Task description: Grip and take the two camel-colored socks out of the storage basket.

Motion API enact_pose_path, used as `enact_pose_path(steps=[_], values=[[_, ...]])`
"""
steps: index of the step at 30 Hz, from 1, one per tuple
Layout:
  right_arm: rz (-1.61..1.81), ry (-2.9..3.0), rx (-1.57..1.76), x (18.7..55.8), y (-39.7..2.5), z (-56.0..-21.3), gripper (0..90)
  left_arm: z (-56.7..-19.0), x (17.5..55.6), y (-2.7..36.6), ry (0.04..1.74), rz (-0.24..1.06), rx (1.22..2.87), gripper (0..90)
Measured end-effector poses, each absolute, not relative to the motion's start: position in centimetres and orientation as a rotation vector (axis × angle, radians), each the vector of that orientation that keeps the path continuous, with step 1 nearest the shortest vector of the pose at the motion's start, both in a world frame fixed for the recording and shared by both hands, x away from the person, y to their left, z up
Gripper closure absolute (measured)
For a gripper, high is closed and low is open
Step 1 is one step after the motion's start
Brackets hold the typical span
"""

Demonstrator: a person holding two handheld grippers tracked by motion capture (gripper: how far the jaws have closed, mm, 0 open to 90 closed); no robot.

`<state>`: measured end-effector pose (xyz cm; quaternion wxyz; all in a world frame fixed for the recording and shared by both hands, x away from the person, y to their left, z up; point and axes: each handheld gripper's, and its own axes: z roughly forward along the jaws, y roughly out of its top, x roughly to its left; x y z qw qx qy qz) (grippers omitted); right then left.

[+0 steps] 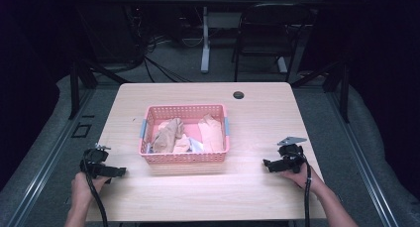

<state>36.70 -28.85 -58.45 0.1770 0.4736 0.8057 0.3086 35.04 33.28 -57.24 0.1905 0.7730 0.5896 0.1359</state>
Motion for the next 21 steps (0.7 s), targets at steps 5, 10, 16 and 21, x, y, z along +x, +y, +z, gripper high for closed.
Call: enact_pose_path(steps=[5,10,16,21], values=[[0.872,2.282,1.340,36.7,-28.9,-58.4,0.0,-57.1,35.1,33.3,1.665,0.367,2.191,0.0],[0.874,2.282,1.339,36.7,-28.8,-58.4,0.0,-56.5,35.3,33.2,1.658,0.313,2.225,0.3],[0.872,2.277,1.344,36.7,-28.8,-58.5,0.0,-54.5,35.4,32.5,1.628,0.325,2.240,0.4],[0.871,2.276,1.345,36.7,-28.8,-58.5,0.0,-53.1,35.3,32.1,1.596,0.313,2.247,0.4]])
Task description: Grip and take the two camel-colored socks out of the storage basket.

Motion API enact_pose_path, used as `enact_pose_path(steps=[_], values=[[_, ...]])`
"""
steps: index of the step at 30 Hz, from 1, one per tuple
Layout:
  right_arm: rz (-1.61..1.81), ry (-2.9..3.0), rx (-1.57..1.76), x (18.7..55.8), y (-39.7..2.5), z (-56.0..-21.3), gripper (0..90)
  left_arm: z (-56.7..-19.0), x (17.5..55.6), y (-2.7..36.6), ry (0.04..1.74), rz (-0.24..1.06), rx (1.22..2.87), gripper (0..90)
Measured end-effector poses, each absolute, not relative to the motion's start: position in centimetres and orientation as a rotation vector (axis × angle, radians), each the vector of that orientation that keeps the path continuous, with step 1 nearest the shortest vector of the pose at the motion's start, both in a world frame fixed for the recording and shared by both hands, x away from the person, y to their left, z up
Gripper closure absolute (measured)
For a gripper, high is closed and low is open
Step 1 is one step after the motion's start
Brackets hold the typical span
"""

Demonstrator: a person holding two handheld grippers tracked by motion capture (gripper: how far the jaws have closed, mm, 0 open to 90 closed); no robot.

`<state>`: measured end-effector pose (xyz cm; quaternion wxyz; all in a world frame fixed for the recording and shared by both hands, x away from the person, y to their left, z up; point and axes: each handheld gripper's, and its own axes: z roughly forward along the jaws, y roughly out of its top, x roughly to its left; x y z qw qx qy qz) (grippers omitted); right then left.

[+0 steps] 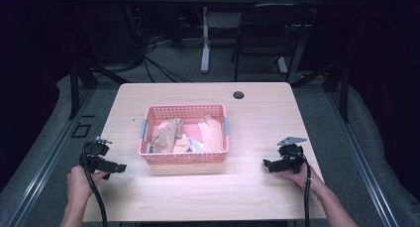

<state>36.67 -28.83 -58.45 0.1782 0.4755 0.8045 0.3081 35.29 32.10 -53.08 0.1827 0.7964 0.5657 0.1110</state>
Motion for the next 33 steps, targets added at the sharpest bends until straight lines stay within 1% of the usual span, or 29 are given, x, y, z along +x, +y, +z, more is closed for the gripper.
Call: enact_pose_path(steps=[4,7,16,27,33], values=[[0.869,2.273,1.347,36.7,-28.8,-58.4,0.0,-51.6,35.4,31.9,1.557,0.281,2.246,1.7],[0.869,2.271,1.348,36.7,-28.7,-58.4,0.0,-50.4,35.6,31.7,1.537,0.291,2.245,1.8],[0.868,2.266,1.351,36.7,-28.7,-58.5,0.0,-48.6,36.0,31.3,1.493,0.304,2.239,1.6],[0.866,2.267,1.351,36.7,-28.7,-58.4,0.0,-44.5,37.5,30.0,1.427,0.337,2.282,1.8],[0.866,2.267,1.353,36.7,-28.7,-58.4,0.0,-43.4,38.3,29.4,1.399,0.326,2.286,2.1]])
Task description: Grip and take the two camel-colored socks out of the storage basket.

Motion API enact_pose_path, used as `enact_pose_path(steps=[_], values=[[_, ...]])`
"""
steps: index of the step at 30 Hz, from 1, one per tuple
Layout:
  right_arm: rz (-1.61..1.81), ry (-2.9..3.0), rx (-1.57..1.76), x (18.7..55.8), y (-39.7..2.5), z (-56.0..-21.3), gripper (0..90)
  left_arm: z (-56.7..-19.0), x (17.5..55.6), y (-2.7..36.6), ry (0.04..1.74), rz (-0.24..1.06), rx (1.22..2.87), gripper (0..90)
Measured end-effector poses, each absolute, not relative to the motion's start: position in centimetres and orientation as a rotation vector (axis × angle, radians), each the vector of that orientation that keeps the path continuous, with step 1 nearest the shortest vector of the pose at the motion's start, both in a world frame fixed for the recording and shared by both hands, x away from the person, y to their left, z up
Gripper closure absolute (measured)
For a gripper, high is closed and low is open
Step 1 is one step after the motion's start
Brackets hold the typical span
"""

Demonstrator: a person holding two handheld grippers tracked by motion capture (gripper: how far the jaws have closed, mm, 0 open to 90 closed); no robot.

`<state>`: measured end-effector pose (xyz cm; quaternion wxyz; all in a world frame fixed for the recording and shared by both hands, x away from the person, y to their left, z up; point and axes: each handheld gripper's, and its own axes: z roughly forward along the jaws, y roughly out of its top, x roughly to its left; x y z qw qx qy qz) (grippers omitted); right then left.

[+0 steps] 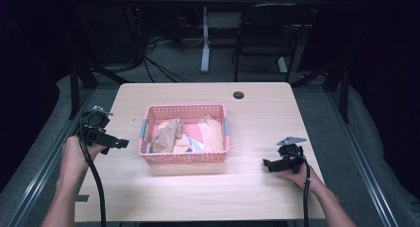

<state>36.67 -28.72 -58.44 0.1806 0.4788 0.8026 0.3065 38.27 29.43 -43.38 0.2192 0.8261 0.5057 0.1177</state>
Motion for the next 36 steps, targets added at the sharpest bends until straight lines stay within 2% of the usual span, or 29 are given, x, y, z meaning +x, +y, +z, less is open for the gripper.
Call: enact_pose_path(steps=[18,36], values=[[0.868,2.268,1.351,36.7,-28.7,-58.5,0.0,-41.8,42.7,25.0,1.274,0.281,2.363,2.1],[0.868,2.269,1.350,36.7,-28.8,-58.5,0.0,-43.3,45.9,20.0,1.189,0.217,2.448,1.9]])
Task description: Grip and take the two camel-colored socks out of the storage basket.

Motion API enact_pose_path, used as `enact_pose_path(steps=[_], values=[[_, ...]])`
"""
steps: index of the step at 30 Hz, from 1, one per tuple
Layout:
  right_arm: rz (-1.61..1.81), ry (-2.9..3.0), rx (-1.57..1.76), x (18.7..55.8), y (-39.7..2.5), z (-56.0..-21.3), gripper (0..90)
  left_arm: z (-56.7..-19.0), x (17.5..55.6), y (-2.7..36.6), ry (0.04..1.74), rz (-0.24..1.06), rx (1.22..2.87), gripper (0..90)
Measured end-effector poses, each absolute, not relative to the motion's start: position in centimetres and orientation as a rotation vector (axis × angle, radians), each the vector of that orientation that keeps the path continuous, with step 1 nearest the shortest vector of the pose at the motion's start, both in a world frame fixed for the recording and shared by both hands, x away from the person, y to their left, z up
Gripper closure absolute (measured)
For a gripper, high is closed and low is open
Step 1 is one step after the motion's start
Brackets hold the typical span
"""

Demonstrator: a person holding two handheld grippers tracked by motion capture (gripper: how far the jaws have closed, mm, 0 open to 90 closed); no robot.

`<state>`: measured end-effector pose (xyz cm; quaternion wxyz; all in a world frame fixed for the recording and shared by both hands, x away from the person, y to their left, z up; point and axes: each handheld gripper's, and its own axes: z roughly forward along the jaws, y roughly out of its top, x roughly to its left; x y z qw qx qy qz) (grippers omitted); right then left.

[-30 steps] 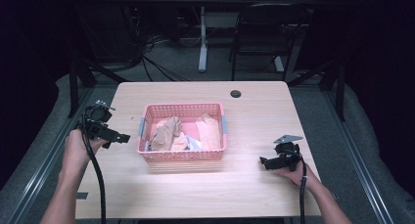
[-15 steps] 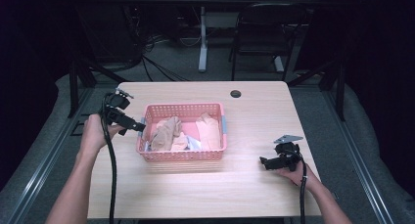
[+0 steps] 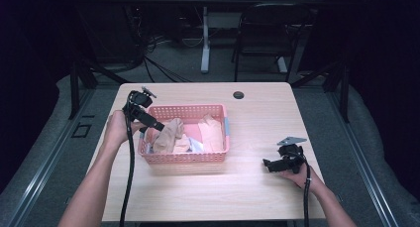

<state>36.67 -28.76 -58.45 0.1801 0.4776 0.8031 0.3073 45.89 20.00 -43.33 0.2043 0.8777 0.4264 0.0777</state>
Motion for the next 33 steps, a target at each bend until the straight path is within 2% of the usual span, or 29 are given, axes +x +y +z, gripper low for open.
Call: enact_pose_path(steps=[21,29,31,33], values=[[0.870,2.271,1.346,36.7,-28.8,-58.5,0.0,-46.9,49.2,16.5,1.204,0.063,2.483,1.2],[0.869,2.273,1.346,36.6,-28.8,-58.5,0.0,-48.3,49.7,15.7,1.233,0.022,2.501,8.5],[0.870,2.273,1.346,36.6,-28.8,-58.5,0.0,-48.6,49.8,15.5,1.232,0.021,2.517,14.7],[0.870,2.278,1.344,36.7,-28.8,-58.4,0.0,-48.9,49.9,15.3,1.248,0.033,2.528,16.8]])
